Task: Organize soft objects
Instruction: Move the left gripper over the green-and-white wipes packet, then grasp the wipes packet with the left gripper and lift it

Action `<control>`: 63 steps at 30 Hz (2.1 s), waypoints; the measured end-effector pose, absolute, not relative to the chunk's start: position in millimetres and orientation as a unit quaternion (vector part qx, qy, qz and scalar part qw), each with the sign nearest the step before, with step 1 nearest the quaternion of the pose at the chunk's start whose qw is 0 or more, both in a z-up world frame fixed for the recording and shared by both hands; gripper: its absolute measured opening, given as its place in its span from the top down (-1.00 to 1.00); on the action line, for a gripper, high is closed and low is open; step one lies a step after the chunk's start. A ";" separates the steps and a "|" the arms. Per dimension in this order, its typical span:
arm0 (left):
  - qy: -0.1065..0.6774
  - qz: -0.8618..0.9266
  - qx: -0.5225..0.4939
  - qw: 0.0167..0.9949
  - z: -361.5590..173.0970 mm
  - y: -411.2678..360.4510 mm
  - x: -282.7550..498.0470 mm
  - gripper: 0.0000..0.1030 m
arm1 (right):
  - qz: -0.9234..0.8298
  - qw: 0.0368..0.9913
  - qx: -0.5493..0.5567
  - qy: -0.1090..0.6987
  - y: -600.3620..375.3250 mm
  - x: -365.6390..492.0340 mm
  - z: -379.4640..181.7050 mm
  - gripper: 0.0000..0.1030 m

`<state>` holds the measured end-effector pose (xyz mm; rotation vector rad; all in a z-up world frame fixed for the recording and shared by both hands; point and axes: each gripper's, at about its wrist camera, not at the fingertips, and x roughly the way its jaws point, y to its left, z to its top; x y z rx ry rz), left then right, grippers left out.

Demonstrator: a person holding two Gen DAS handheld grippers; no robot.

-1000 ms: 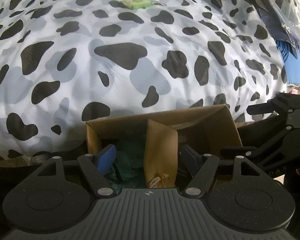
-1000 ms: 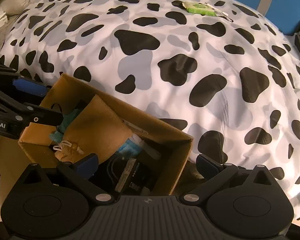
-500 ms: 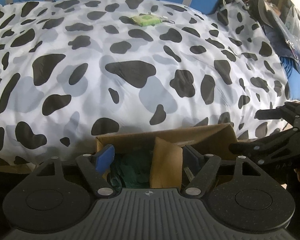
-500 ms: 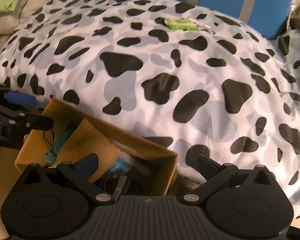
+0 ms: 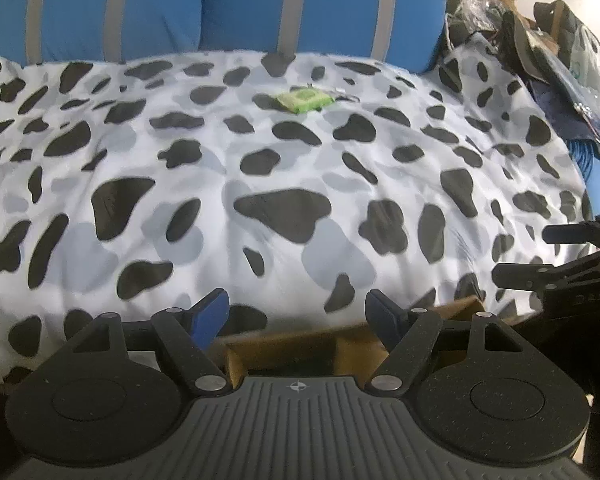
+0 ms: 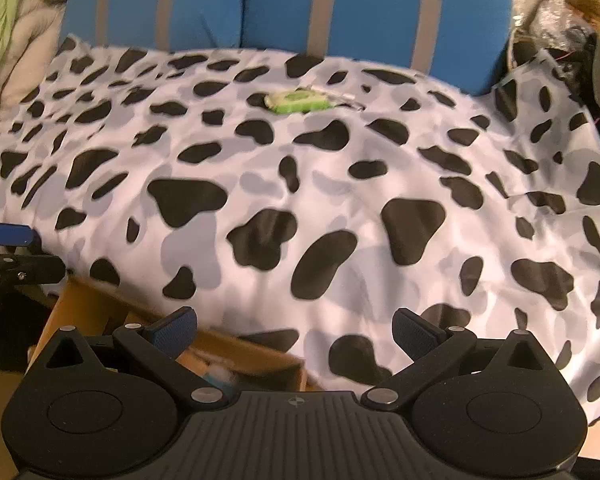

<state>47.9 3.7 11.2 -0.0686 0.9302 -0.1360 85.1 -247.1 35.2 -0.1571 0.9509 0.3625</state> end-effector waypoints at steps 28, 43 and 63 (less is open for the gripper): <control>0.390 -0.086 0.008 0.917 2.9 0.9 114.6 -0.56 | 0.158 0.898 -0.041 0.408 -254.4 142.8 37.6 -1.00; 0.390 -0.103 0.046 0.914 -12.1 -5.5 167.3 -0.56 | 0.163 0.898 -0.053 0.404 -242.3 189.3 26.6 -1.00; 0.366 -0.140 0.090 0.916 -32.5 -15.0 259.7 -0.55 | 0.172 0.897 -0.073 0.402 -231.7 248.5 16.4 -1.00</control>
